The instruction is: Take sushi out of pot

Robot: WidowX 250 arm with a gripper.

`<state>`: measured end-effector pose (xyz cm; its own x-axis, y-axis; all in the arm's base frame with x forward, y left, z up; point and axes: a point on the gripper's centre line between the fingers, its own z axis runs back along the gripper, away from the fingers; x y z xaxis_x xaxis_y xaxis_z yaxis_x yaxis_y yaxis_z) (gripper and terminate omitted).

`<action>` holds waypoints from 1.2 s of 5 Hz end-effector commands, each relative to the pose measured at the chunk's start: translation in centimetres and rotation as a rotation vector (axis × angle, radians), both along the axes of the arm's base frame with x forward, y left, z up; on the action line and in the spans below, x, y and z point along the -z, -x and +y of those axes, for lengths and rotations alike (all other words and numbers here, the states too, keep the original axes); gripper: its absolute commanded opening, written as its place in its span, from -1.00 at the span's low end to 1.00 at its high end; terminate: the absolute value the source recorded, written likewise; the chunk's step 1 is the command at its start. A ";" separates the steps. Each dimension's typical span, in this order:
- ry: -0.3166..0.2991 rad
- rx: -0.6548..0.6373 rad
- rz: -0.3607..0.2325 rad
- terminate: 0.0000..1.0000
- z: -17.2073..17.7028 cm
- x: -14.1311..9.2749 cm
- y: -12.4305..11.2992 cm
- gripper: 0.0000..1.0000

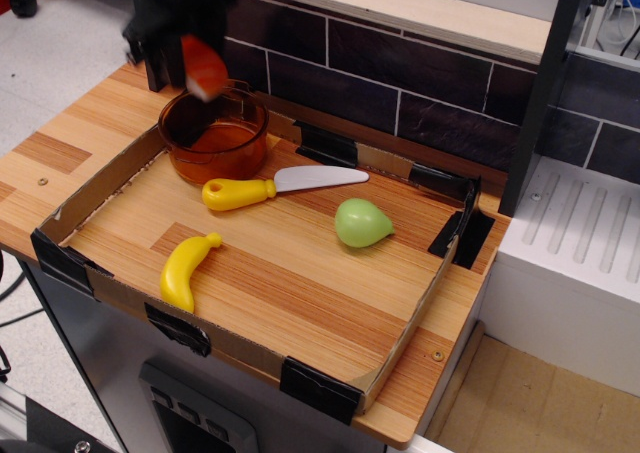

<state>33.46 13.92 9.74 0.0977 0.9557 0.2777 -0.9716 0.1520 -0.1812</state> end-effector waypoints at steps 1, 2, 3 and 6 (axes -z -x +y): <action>0.028 0.185 -0.062 -1.00 -3.5 -5.0 3.8 -1.00; 0.033 0.357 0.039 -1.00 -5.3 -3.5 6.5 -1.00; 0.094 0.482 0.178 -1.00 -8.2 -1.3 8.4 -1.00; 0.107 0.521 0.259 -1.00 -13.8 4.6 9.5 -1.00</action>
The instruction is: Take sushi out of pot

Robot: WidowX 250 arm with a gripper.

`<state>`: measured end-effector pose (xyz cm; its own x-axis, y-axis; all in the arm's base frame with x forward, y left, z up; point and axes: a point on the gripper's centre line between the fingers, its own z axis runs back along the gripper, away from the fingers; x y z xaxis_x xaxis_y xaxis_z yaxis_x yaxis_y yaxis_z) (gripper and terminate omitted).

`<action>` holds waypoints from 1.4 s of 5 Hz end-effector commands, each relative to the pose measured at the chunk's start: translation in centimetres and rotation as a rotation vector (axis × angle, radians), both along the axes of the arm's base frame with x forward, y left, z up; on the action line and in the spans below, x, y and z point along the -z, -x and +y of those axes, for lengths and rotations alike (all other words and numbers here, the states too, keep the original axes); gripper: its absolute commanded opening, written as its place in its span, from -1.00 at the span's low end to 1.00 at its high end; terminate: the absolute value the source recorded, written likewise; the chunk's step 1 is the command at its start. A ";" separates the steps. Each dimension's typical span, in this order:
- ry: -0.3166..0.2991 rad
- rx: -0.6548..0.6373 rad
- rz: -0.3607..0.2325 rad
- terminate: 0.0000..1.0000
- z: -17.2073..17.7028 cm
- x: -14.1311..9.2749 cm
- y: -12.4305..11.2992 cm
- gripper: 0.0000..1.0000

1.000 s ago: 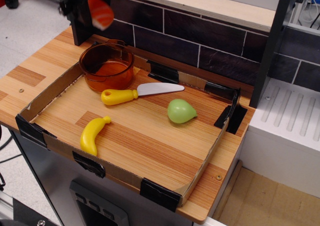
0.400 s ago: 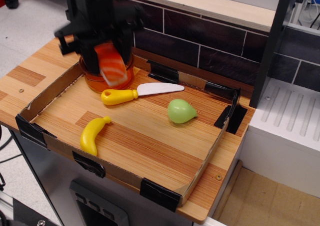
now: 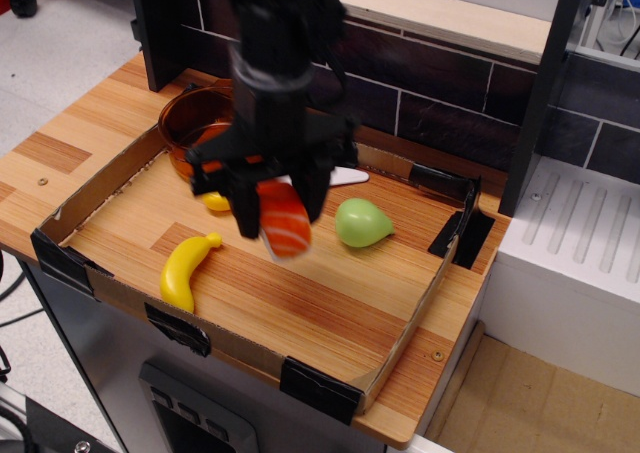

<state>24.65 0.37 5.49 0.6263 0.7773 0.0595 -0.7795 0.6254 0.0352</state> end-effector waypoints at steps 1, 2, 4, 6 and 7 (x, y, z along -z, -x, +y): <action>-0.063 -0.020 -0.076 -1.00 -0.6 2.5 0.5 -1.00; -0.081 -0.021 -0.082 -1.00 -0.4 3.1 0.8 -1.00; -0.088 -0.082 -0.113 -1.00 0.2 2.3 0.6 1.00; -0.034 -0.144 -0.215 -1.00 1.1 -4.2 0.1 1.00; -0.003 -0.151 -0.212 -1.00 2.1 -7.5 -0.1 1.00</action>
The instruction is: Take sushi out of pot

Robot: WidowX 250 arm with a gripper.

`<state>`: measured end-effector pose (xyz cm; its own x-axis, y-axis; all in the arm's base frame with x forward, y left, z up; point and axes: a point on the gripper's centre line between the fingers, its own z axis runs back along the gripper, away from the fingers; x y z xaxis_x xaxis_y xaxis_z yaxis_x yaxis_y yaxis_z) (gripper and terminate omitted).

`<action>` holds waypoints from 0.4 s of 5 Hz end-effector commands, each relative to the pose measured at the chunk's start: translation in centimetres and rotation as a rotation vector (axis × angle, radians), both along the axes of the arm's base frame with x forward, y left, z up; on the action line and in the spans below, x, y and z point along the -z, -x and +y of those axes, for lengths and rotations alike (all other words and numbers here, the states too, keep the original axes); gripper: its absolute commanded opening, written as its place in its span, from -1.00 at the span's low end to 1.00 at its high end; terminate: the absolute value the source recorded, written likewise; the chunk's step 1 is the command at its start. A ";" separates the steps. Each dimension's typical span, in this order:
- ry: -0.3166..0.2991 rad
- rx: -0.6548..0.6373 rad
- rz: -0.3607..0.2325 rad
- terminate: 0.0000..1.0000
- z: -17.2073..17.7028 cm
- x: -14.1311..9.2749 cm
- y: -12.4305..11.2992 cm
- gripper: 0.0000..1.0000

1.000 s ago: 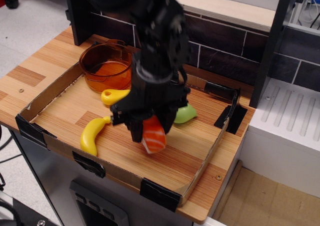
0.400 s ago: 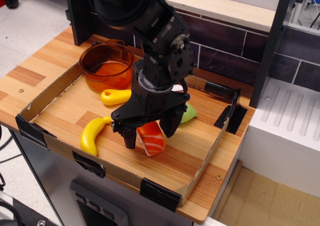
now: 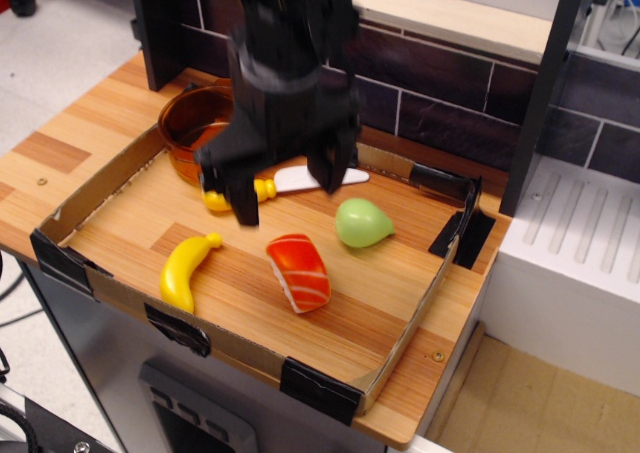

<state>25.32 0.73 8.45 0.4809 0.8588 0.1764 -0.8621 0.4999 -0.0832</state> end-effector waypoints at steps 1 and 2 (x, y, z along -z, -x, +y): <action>0.024 0.005 -0.049 -1.00 1.7 -4.5 0.6 1.00; 0.024 0.005 -0.049 1.00 1.7 -4.5 0.6 1.00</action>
